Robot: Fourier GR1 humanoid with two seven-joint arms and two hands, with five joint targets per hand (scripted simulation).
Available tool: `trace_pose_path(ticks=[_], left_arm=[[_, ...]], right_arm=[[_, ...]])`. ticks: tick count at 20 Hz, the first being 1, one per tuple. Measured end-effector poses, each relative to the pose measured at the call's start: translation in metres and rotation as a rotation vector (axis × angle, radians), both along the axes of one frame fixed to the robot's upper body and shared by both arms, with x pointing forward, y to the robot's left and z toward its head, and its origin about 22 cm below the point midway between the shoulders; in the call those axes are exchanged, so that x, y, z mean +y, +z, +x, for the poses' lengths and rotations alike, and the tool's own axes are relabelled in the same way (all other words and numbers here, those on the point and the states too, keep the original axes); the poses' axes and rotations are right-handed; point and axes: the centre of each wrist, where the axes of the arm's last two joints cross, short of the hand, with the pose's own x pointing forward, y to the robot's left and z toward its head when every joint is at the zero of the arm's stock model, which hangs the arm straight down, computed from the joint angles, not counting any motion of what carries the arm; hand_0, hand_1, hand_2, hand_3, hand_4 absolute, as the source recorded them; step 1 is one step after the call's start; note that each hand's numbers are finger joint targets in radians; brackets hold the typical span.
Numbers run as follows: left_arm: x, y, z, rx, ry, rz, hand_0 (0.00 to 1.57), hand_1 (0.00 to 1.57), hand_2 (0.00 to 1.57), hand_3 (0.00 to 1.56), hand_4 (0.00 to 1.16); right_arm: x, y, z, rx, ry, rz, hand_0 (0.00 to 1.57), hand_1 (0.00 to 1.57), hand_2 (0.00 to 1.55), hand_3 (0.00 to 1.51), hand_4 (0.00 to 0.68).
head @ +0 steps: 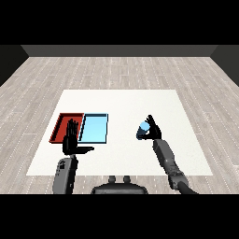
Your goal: Pick the blue can and put it in the blue box
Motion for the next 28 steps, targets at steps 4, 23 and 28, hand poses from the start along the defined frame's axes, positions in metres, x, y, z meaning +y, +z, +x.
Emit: trace_pose_path(ticks=[4,23,28], left_arm=[[0.007,0.0,-0.009,-0.001,-0.006,-0.005,0.0,0.0,0.0,0.0,0.0],[0.01,-0.007,-0.002,-0.011,-0.003,-0.015,0.0,0.0,0.0,0.0,0.0],[0.006,-0.005,-0.004,-0.01,-0.013,-0.022,0.0,0.0,0.0,0.0,0.0]], right_arm=[[0.001,0.008,0.004,0.0,0.007,-0.01,0.0,0.0,0.0,0.0,0.0],[0.028,0.01,0.019,0.06,-0.048,-0.147,1.56,1.56,1.49,1.44,0.678],[0.028,0.011,0.016,0.042,-0.053,-0.177,1.54,1.54,1.47,1.42,0.662]])
